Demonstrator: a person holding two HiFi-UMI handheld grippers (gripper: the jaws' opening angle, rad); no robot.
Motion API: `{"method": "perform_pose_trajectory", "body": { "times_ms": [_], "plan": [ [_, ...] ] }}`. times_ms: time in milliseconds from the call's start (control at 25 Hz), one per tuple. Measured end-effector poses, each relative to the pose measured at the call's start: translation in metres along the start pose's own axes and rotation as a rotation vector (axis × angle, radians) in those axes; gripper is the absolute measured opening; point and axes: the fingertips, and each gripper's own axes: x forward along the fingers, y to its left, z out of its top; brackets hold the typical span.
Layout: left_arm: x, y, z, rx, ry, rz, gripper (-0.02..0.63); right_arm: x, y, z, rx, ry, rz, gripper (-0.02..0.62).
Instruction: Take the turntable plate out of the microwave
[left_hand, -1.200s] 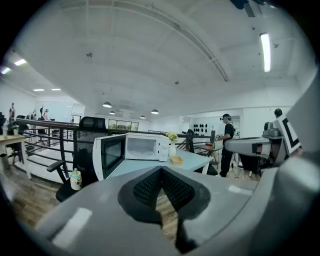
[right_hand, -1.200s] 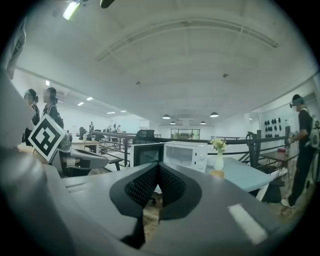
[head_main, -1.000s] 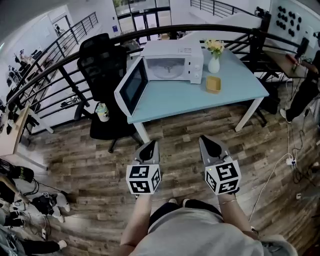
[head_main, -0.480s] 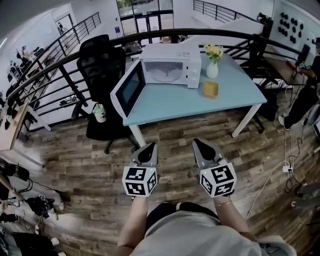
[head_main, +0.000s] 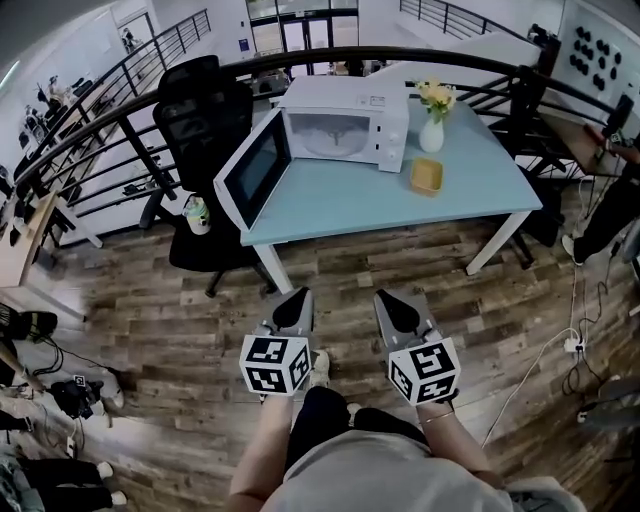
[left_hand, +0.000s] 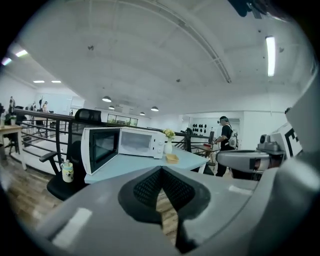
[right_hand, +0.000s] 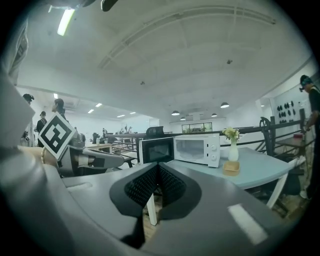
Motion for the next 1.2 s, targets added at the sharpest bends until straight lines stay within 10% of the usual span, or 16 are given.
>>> {"method": "perform_pose_trajectory", "body": {
  "times_ms": [1200],
  "plan": [
    [0.204,0.183,0.059,0.0,0.084,-0.201,0.0,0.261,-0.056,0.05,0.057,0.032,-0.138,0.015]
  ]
}}
